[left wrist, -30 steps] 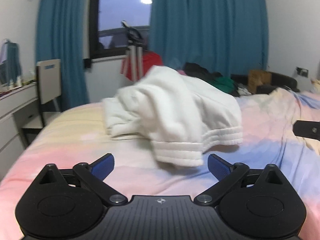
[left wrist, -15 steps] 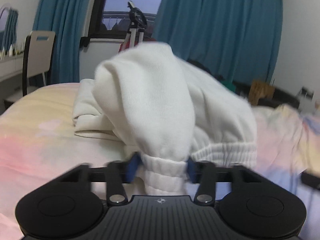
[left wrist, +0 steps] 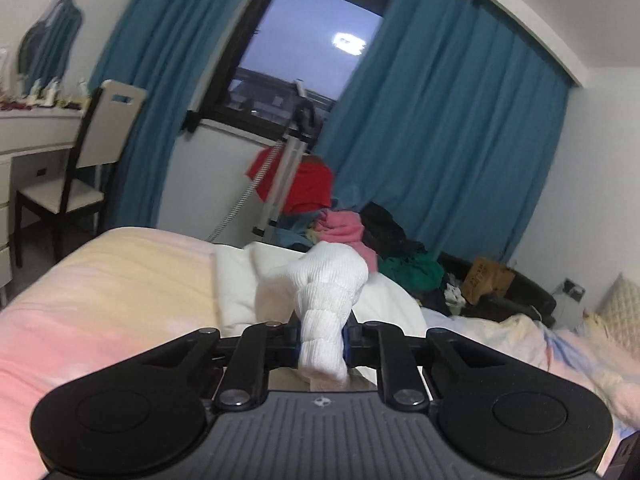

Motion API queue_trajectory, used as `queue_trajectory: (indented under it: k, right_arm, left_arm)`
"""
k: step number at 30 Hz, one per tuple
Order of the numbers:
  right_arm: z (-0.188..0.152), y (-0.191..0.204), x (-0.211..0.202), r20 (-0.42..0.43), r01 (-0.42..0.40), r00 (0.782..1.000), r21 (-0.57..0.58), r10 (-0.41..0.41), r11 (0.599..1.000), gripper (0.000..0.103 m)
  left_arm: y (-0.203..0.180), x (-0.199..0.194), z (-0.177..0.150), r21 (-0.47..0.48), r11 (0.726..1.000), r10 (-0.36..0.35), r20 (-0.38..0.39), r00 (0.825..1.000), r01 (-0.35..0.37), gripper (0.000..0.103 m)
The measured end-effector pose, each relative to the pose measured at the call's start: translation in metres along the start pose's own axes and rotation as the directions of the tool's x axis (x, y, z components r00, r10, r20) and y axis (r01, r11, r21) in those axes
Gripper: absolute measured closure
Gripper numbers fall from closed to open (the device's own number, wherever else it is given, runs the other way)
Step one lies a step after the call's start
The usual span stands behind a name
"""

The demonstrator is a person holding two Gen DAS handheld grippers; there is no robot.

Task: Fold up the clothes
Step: 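Grasp the ribbed cuff with the left gripper and lift it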

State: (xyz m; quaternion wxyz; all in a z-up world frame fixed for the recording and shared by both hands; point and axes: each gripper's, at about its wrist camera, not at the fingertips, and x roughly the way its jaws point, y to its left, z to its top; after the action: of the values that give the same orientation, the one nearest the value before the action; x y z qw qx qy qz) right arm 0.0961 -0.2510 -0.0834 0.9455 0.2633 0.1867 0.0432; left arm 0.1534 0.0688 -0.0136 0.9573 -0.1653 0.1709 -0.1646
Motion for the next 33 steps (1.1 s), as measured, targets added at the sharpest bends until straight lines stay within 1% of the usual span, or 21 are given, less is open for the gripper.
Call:
queue_trajectory:
  k: [3,4,5,6,9,11,13,16,18,21,22,23,24,25,26,27,29,30,31,32,33]
  right_arm:
    - [-0.011,0.003,0.014,-0.092,-0.052,0.994,0.050,0.056,0.997,0.046]
    - [-0.014,0.004,0.019,-0.123,-0.067,0.990,0.068,0.075,0.995,0.046]
    - [-0.018,0.005,0.024,-0.153,-0.082,0.984,0.086,0.095,0.993,0.046]
    - [-0.022,0.007,0.029,-0.182,-0.096,0.977,0.105,0.114,0.990,0.046]
    - [-0.033,0.010,0.044,-0.268,-0.135,0.947,0.163,0.175,0.977,0.046]
    - [-0.040,0.012,0.053,-0.321,-0.157,0.922,0.203,0.217,0.967,0.046]
    - [-0.046,0.014,0.066,-0.348,-0.165,0.909,0.212,0.232,0.963,0.046]
    - [-0.052,0.011,0.085,-0.356,-0.170,0.897,0.264,0.260,0.949,0.047]
    - [-0.047,0.018,0.090,-0.366,-0.171,0.895,0.248,0.256,0.954,0.047]
    - [-0.035,0.024,0.089,-0.386,-0.170,0.886,0.243,0.256,0.955,0.048]
    - [-0.031,0.024,0.088,-0.394,-0.169,0.882,0.248,0.259,0.954,0.048]
    - [-0.029,0.022,0.087,-0.393,-0.170,0.881,0.259,0.265,0.951,0.049]
    - [-0.028,0.020,0.087,-0.391,-0.172,0.880,0.271,0.271,0.947,0.049]
    - [-0.026,0.018,0.086,-0.388,-0.173,0.879,0.284,0.278,0.943,0.048]
    - [-0.025,0.016,0.085,-0.386,-0.174,0.878,0.296,0.284,0.939,0.046]
    - [-0.023,0.013,0.085,-0.383,-0.175,0.877,0.308,0.291,0.935,0.045]
    - [-0.024,0.026,0.083,-0.393,-0.187,0.874,0.273,0.287,0.944,0.032]
    - [-0.025,0.034,0.083,-0.401,-0.200,0.870,0.245,0.287,0.949,0.027]
    - [-0.025,0.042,0.081,-0.419,-0.210,0.864,0.205,0.280,0.956,0.025]
    - [-0.024,0.047,0.077,-0.420,-0.207,0.866,0.190,0.270,0.960,0.026]
    - [-0.022,0.052,0.072,-0.418,-0.201,0.870,0.180,0.260,0.963,0.027]
  left_arm:
    - [0.043,-0.026,0.019,-0.010,0.998,0.057,0.040,0.998,-0.057,0.086]
    - [0.061,-0.029,0.022,-0.029,0.997,0.074,0.025,0.997,-0.073,0.085]
    - [0.078,-0.031,0.024,-0.047,0.995,0.090,0.010,0.996,-0.089,0.085]
    - [0.101,-0.032,0.026,-0.089,0.991,0.098,-0.034,0.995,-0.100,0.085]
    - [0.147,-0.021,0.028,-0.151,0.973,0.153,-0.145,0.978,-0.174,0.085]
    - [0.165,-0.014,0.028,-0.188,0.967,0.141,-0.172,0.975,-0.173,0.084]
    - [0.183,-0.006,0.029,-0.224,0.959,0.128,-0.197,0.972,-0.171,0.083]
    - [0.184,0.009,0.023,-0.206,0.962,0.139,-0.205,0.969,-0.181,0.079]
    - [0.185,0.020,0.019,-0.193,0.963,0.146,-0.210,0.967,-0.188,0.076]
    - [0.187,0.033,0.013,-0.179,0.962,0.168,-0.213,0.963,-0.208,0.068]
    - [0.185,0.036,0.007,-0.164,0.962,0.179,-0.218,0.959,-0.217,0.063]
    - [0.182,0.038,0.002,-0.149,0.963,0.191,-0.222,0.956,-0.227,0.054]
    - [0.183,0.046,0.000,-0.142,0.961,0.199,-0.240,0.950,-0.237,0.049]
    - [0.184,0.051,-0.003,-0.145,0.961,0.193,-0.250,0.949,-0.234,0.039]
    - [0.184,0.056,-0.006,-0.149,0.962,0.187,-0.260,0.947,-0.231,0.034]
    - [0.184,0.061,-0.009,-0.152,0.962,0.181,-0.270,0.946,-0.227,0.032]
    - [0.185,0.068,-0.016,-0.154,0.960,0.183,-0.288,0.940,-0.234,0.032]
    - [0.187,0.074,-0.021,-0.166,0.956,0.183,-0.302,0.935,-0.241,0.032]
    - [0.190,0.079,-0.027,-0.178,0.952,0.183,-0.316,0.931,-0.248,0.037]
    - [0.191,0.081,-0.030,-0.201,0.945,0.184,-0.324,0.928,-0.257,0.047]
    - [0.193,0.082,-0.033,-0.223,0.938,0.184,-0.331,0.925,-0.266,0.051]
